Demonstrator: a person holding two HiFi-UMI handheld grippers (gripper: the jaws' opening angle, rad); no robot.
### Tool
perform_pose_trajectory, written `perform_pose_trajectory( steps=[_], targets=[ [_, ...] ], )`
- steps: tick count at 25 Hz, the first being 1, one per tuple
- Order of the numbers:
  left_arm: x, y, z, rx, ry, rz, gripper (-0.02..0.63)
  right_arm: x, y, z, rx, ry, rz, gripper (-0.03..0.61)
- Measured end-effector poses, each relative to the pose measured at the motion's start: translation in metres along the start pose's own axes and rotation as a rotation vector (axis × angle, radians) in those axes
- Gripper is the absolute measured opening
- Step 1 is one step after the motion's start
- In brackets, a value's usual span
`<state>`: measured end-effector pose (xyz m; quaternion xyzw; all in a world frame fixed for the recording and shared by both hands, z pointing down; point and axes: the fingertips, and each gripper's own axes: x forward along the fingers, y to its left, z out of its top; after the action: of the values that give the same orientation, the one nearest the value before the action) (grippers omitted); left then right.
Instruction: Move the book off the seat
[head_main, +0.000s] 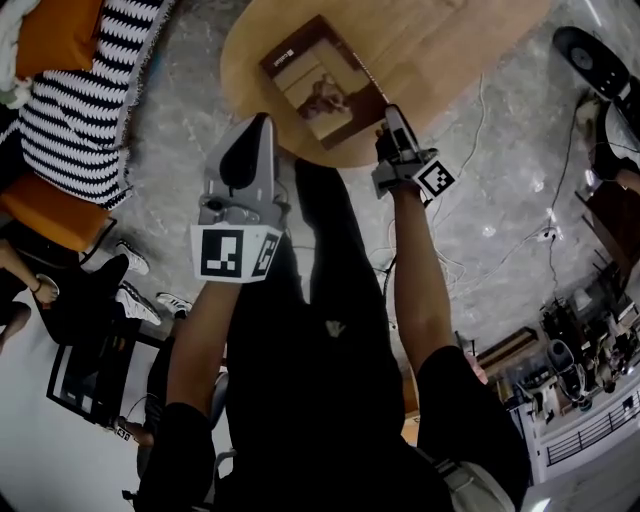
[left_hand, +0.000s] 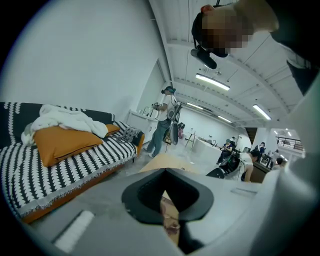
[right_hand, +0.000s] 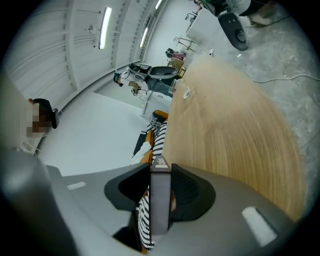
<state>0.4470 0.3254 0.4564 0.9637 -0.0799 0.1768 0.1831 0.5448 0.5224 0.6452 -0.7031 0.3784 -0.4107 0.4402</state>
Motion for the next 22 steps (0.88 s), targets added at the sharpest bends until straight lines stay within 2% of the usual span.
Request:
perform_pose_trajectory(
  steps=[8, 22],
  targets=[
    [0.002, -0.002, -0.008, -0.001, 0.009, -0.011, 0.006, -0.004, -0.027, -0.009, 0.088, -0.017, 0.038, 0.143],
    [0.013, -0.003, -0.019, -0.008, 0.014, -0.034, 0.006, -0.003, -0.049, -0.017, 0.163, -0.019, 0.068, 0.144]
  ],
)
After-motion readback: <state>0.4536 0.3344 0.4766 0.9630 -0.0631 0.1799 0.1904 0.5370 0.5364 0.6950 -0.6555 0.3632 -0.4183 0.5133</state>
